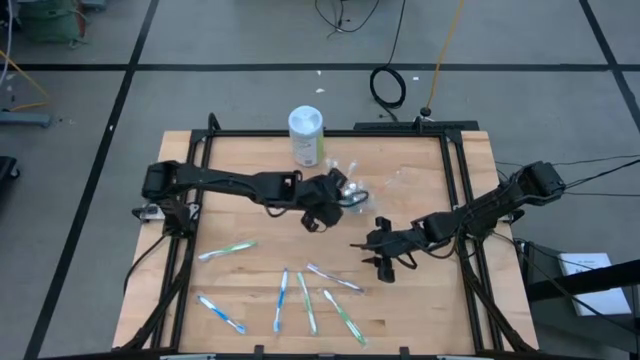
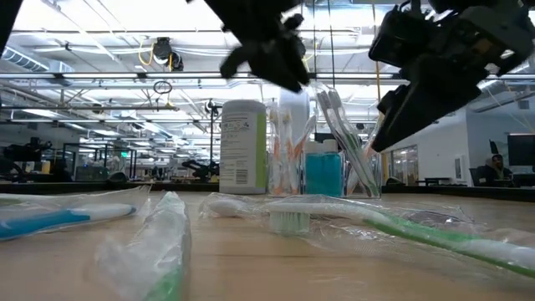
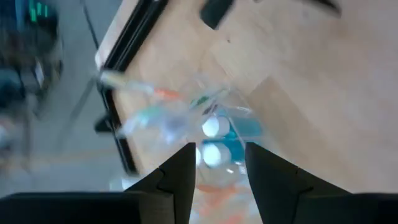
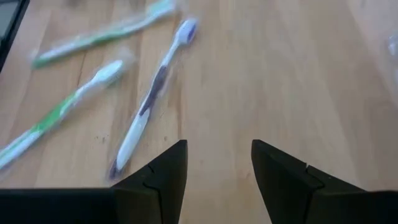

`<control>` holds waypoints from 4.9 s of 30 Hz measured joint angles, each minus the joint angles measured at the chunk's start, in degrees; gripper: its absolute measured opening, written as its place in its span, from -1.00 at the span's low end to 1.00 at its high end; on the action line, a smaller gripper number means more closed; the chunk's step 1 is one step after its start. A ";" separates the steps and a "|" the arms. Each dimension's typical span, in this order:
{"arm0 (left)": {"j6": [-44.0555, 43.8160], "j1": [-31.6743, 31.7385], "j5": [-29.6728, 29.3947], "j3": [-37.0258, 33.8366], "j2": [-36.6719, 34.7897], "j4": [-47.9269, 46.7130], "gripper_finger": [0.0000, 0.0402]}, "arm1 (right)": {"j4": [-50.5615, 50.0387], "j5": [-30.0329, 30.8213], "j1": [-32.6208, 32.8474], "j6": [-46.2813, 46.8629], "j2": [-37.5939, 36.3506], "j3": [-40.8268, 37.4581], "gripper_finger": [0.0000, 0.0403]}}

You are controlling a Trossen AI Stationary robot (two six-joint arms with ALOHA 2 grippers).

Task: Pick & Place toothbrushing station
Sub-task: Put the purple toothbrush into the transparent organizer

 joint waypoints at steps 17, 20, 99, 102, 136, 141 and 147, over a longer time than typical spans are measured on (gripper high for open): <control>-34.48 -4.09 -0.11 0.02 -23.68 -19.92 -0.48 | 20.50 -1.20 1.84 -5.22 14.53 7.70 -0.16; -37.84 -4.51 -1.71 0.02 -25.65 -22.66 -0.53 | 17.18 -1.72 2.28 -4.54 19.39 13.40 -0.16; -45.10 -7.50 -6.09 0.00 -24.56 -25.51 -0.75 | 83.32 31.15 -11.64 -33.93 -3.93 -21.48 -1.00; -44.76 -7.50 -6.09 0.00 -24.56 -25.49 -0.75 | 84.09 28.39 -16.59 -30.27 -2.08 -22.66 -1.00; -47.30 -7.50 -6.09 0.00 -24.56 -25.53 -0.75 | 74.19 55.74 -4.30 -20.98 5.05 -23.17 -1.00; -47.25 -7.50 -6.07 0.00 -24.56 -25.52 -0.75 | 89.80 49.50 -3.48 -36.26 5.04 -21.85 -1.00; -46.33 -6.86 -6.01 0.00 -22.88 -21.45 -0.74 | 82.09 34.81 -2.79 -39.23 4.40 -15.81 -1.00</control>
